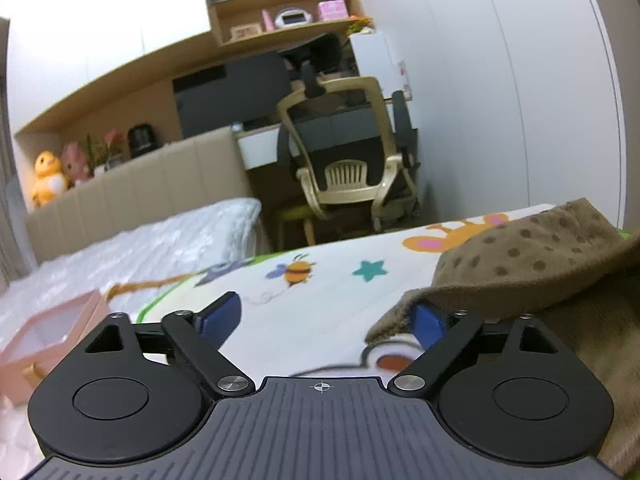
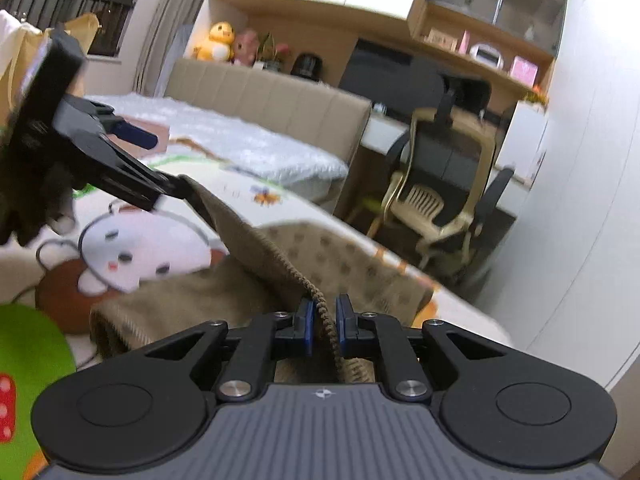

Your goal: Fold clothes

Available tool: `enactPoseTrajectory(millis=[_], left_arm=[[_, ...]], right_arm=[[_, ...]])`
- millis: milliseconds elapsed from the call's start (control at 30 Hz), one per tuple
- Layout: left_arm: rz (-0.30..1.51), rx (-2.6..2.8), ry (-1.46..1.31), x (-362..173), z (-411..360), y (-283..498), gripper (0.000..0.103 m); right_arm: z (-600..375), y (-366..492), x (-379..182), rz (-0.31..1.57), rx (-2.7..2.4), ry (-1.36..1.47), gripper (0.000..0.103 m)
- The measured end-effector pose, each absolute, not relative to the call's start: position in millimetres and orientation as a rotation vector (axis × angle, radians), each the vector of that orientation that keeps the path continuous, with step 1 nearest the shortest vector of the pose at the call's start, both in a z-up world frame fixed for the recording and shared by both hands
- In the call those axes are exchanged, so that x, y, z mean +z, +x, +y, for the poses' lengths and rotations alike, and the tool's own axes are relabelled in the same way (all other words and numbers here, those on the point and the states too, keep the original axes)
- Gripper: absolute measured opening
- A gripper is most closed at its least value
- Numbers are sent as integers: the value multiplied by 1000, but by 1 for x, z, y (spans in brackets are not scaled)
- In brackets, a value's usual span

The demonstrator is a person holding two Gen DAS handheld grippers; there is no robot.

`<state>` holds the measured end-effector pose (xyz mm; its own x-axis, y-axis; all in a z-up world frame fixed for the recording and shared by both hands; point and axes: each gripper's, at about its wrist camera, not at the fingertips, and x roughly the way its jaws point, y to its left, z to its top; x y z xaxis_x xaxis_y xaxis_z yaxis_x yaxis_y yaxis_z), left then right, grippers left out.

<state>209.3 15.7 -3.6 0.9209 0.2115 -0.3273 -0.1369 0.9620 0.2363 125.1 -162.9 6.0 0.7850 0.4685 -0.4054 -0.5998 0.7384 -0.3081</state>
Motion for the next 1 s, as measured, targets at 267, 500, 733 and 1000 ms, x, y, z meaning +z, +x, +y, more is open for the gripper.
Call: enactPoseTrajectory(millis=[267,500,733,1000], left_arm=[[440,-78,377,-37,-6,191,91],[485,-166,479,-58,-11,199,74],[459,-197,561,-69,-23,193,73],[406,-169,470,-51,-22,192,13]], right_arm=[[-163,111,-16,367,614,-469,12],[-169,115,-3,323,578,-398,10],[-173,118,8,308,565,-373,10],[-198,101,9,345,541,-351,7]])
